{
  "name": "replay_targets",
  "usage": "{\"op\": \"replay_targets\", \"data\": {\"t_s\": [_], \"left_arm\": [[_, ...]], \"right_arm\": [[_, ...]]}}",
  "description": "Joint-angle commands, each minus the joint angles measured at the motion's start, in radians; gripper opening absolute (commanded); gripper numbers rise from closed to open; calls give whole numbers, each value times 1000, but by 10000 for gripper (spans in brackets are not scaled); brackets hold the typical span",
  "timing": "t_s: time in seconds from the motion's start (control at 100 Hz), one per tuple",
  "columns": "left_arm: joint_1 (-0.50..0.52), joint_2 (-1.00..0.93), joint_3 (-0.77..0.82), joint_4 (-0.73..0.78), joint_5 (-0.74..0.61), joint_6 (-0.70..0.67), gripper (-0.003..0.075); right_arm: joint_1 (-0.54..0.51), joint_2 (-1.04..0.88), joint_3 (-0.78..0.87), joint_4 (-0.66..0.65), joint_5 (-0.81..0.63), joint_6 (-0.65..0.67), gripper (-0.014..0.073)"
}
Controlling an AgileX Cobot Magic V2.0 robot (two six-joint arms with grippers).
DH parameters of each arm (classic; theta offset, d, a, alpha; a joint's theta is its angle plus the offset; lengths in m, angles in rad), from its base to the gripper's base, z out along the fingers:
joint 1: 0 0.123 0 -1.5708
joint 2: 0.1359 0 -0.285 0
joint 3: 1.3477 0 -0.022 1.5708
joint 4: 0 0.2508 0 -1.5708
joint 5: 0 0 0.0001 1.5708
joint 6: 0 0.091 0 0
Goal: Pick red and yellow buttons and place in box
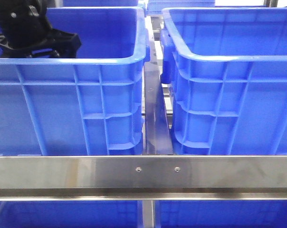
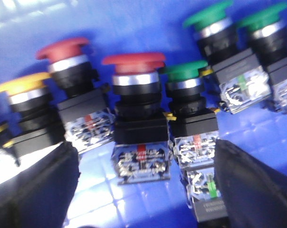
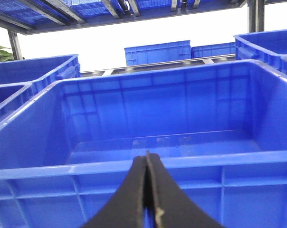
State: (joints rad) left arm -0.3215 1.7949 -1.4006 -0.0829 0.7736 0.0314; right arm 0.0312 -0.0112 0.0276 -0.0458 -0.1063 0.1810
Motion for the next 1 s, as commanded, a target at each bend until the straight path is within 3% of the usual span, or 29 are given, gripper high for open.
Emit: {"op": "replay_targets", "data": {"t_s": [0.0, 0.38, 0.5, 0.62, 0.73, 0.99], "left_arm": [[-9, -28, -35, -9, -50, 8, 546], [-9, 16, -35, 8, -85, 8, 535], [-9, 16, -35, 8, -85, 8, 391], [-9, 14, -35, 8, -79, 8, 155], [-9, -2, -35, 8, -79, 8, -11], [-29, -130, -35, 8, -71, 8, -19]], "right_arm": [[-2, -24, -20, -6, -83, -2, -68], [-2, -24, -20, -6, -83, -2, -68], [-2, -24, -20, -6, -83, -2, -68], [-2, -24, -20, -6, -83, -2, -68], [-2, -24, -20, -6, -83, -2, -68], [-2, -24, -20, -6, -83, -2, -68]]}}
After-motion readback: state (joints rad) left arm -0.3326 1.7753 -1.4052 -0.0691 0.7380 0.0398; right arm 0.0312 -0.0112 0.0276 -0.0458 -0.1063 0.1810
